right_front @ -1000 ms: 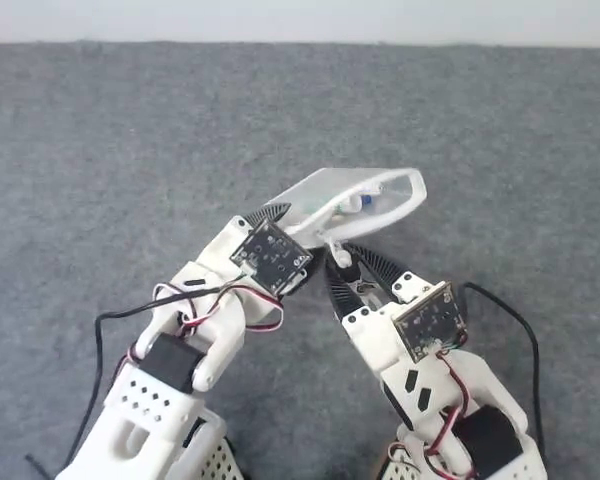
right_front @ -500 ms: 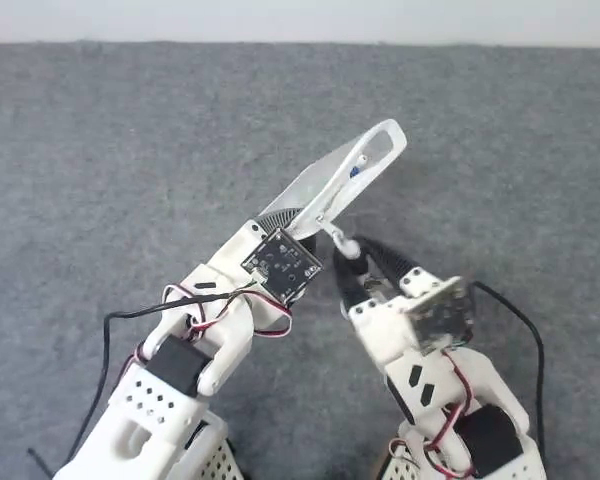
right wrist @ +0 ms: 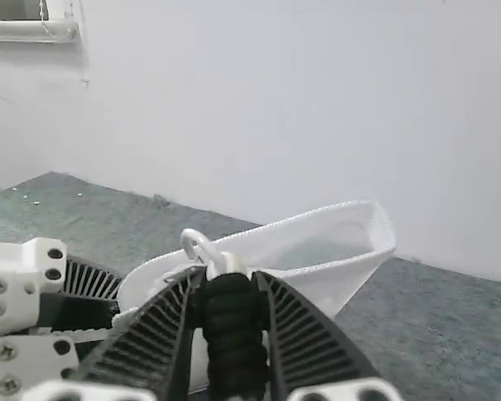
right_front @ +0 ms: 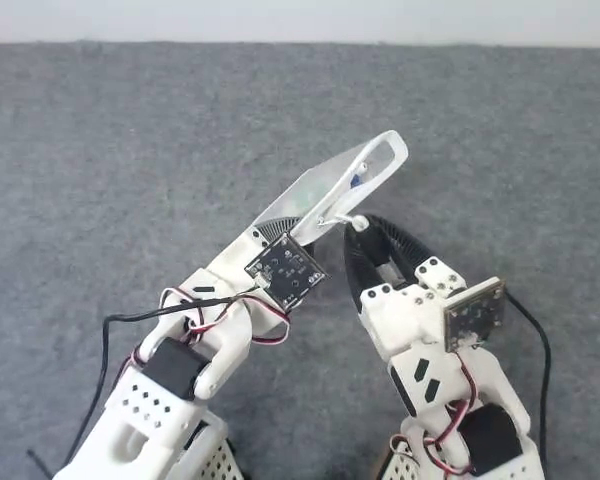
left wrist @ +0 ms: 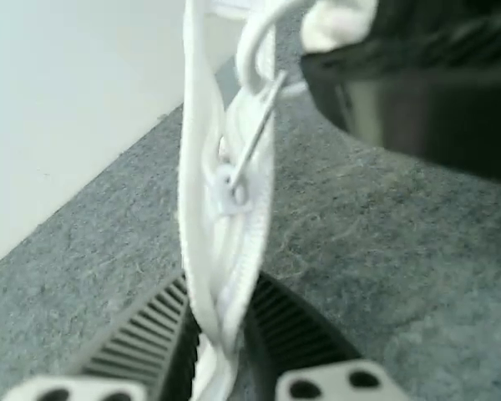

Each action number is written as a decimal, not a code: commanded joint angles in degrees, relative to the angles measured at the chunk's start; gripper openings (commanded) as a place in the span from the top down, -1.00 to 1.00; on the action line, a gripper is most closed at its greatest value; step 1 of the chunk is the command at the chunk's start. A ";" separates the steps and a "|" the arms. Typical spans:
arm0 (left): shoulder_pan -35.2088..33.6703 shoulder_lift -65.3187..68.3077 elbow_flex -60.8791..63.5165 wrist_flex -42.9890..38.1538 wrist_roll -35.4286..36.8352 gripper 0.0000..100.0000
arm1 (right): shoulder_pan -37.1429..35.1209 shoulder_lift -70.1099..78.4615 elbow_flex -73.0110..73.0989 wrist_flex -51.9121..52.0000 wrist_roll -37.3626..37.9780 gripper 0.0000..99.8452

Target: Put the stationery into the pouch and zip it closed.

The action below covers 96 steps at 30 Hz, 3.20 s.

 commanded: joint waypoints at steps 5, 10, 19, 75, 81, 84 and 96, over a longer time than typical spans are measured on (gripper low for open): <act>-0.35 -0.09 -1.45 3.25 -0.70 0.98 | 2.07 -0.22 -0.88 -2.59 -2.02 0.99; -0.35 -0.18 -1.36 5.19 -0.88 0.98 | 4.53 -0.22 -0.35 -4.62 -2.11 0.99; -3.52 -0.18 -0.66 4.84 -0.97 0.98 | 8.66 -0.22 2.29 -9.71 -1.76 0.99; -3.78 -0.18 0.22 5.27 -2.11 0.99 | 16.22 46.73 -35.08 -9.63 1.58 0.99; -3.78 -0.18 0.22 5.27 -2.11 0.99 | 16.75 49.36 -36.75 -8.40 1.32 0.99; -3.78 -0.18 0.13 5.10 -2.11 0.99 | 12.79 48.92 -36.84 -4.70 1.58 0.99; -3.78 -0.18 -3.47 5.36 2.02 0.85 | 4.70 44.97 -32.79 1.10 5.63 0.99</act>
